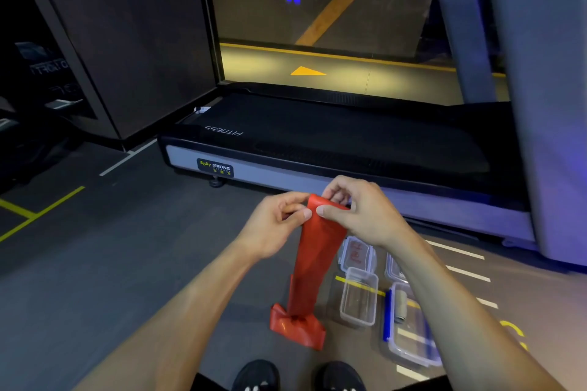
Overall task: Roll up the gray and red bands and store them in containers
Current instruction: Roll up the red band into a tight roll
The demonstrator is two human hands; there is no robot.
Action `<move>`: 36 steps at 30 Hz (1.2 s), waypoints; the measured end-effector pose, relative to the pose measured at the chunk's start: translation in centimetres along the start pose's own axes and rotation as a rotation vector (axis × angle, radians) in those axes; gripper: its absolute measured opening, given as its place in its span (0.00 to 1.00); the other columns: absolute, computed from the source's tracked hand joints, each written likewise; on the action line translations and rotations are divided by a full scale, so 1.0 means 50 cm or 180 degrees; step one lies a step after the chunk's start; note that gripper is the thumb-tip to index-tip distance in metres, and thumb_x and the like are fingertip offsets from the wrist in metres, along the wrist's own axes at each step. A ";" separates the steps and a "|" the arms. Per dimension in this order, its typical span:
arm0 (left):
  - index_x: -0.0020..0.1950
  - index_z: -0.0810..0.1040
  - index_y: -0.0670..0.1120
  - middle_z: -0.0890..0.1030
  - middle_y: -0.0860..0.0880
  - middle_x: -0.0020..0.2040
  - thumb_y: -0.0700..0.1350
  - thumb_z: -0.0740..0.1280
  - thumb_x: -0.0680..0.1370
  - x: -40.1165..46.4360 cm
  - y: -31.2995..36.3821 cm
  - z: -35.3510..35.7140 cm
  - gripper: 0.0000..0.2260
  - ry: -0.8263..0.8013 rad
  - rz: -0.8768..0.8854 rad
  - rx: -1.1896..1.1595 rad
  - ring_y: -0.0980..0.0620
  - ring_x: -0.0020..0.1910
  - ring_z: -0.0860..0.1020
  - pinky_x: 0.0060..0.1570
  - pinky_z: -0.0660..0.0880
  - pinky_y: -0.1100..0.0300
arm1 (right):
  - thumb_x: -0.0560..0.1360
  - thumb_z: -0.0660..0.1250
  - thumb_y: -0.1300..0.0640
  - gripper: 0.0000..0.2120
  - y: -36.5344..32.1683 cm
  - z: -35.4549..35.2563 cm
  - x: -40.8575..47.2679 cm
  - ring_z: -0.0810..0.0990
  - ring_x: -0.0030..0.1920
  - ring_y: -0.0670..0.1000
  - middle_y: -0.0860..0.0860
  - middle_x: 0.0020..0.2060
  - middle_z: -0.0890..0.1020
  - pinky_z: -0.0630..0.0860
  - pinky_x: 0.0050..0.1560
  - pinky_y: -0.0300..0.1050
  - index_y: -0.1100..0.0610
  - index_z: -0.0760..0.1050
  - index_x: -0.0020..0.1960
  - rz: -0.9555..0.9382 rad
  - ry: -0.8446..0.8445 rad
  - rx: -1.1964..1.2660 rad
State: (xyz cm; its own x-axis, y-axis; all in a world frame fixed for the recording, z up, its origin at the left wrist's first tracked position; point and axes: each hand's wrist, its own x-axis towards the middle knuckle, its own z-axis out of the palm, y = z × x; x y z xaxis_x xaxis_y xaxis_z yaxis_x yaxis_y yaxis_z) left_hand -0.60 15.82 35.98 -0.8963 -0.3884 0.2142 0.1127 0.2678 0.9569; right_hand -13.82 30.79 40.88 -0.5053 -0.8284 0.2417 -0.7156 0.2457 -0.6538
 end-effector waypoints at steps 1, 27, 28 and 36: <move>0.63 0.79 0.43 0.85 0.56 0.40 0.33 0.66 0.81 0.001 0.000 0.000 0.13 0.0019 -0.0014 -0.0003 0.61 0.45 0.82 0.56 0.76 0.62 | 0.73 0.77 0.51 0.07 0.002 0.001 0.001 0.80 0.39 0.45 0.46 0.37 0.82 0.76 0.44 0.45 0.50 0.80 0.46 0.0020 -0.0012 0.0055; 0.59 0.79 0.49 0.84 0.56 0.40 0.36 0.68 0.81 0.004 -0.007 -0.004 0.11 0.0133 -0.0078 0.0107 0.59 0.45 0.81 0.57 0.74 0.60 | 0.82 0.66 0.52 0.09 0.015 0.024 0.017 0.78 0.39 0.43 0.44 0.37 0.82 0.73 0.46 0.43 0.50 0.81 0.45 0.0453 -0.0371 0.0413; 0.61 0.78 0.48 0.85 0.55 0.40 0.35 0.68 0.81 0.004 -0.007 -0.006 0.12 0.0152 -0.0087 0.0128 0.59 0.45 0.81 0.57 0.74 0.60 | 0.82 0.66 0.52 0.09 0.017 0.025 0.017 0.78 0.39 0.44 0.44 0.37 0.82 0.74 0.45 0.44 0.50 0.82 0.45 0.0487 -0.0378 0.0515; 0.63 0.79 0.45 0.84 0.52 0.40 0.35 0.67 0.81 0.000 0.000 -0.009 0.12 0.0163 -0.0050 0.0293 0.57 0.43 0.81 0.54 0.76 0.57 | 0.80 0.69 0.58 0.03 0.011 0.028 0.008 0.75 0.34 0.45 0.46 0.32 0.81 0.72 0.40 0.44 0.59 0.78 0.50 0.0499 -0.0227 0.1217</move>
State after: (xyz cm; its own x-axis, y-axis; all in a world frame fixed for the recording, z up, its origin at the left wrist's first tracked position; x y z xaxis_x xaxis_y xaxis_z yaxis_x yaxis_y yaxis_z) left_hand -0.42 15.40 36.06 -0.8742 -0.4371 0.2114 0.0568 0.3402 0.9386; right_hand -13.77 29.89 39.62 -0.5496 -0.8319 0.0767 -0.3953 0.1781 -0.9011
